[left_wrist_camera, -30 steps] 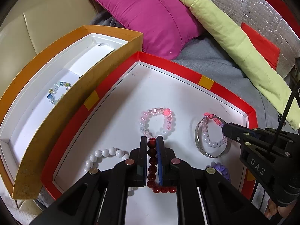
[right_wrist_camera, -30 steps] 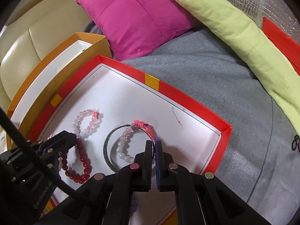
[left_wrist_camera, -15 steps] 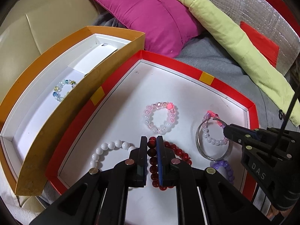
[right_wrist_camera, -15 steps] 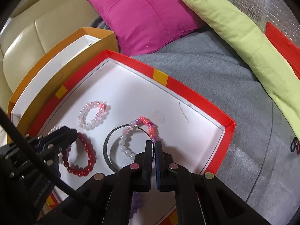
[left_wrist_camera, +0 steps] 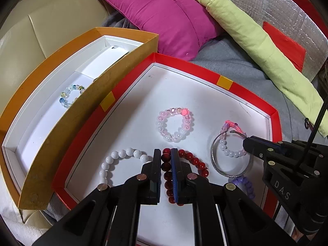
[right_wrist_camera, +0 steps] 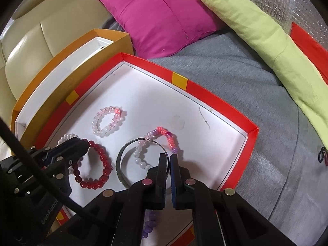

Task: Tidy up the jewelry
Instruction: 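Lower both items into the tray and open both tools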

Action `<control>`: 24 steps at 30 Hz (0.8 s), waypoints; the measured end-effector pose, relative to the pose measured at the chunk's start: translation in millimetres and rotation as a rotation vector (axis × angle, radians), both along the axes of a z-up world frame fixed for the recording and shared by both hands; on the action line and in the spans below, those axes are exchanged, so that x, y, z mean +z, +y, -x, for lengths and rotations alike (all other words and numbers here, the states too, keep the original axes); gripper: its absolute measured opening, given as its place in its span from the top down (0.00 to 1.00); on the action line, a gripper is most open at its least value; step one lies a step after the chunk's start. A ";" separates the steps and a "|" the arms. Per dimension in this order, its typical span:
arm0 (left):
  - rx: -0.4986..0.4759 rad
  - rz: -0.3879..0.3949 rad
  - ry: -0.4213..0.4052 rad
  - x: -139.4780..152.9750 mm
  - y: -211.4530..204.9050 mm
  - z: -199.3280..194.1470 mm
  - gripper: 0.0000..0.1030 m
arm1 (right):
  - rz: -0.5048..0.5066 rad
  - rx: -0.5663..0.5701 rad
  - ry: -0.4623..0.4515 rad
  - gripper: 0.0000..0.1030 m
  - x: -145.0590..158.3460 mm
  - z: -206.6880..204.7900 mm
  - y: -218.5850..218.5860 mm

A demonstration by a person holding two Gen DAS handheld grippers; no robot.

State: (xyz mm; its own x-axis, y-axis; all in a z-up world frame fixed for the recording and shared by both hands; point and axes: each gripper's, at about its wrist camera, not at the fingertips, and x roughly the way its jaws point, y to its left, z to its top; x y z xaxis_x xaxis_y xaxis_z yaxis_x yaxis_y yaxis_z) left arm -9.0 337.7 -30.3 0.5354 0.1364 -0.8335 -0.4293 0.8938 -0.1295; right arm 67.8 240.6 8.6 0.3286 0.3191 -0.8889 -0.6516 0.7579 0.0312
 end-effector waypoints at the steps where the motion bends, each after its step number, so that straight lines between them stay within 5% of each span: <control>1: 0.002 -0.002 0.003 0.1 0.4 0.5 0.90 | 0.000 -0.001 0.002 0.95 -0.2 0.3 -0.2; 24: 0.049 -0.007 0.017 4.2 9.3 15.3 0.89 | -0.022 0.002 0.052 0.95 4.2 5.8 -5.3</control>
State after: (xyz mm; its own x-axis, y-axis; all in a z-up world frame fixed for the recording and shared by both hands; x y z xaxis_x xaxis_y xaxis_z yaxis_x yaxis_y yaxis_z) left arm -24.4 347.0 -26.1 0.5139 0.1682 -0.8412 -0.4749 0.8724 -0.1156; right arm 62.0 235.3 12.7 0.2819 0.3391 -0.8975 -0.6504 0.7553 0.0811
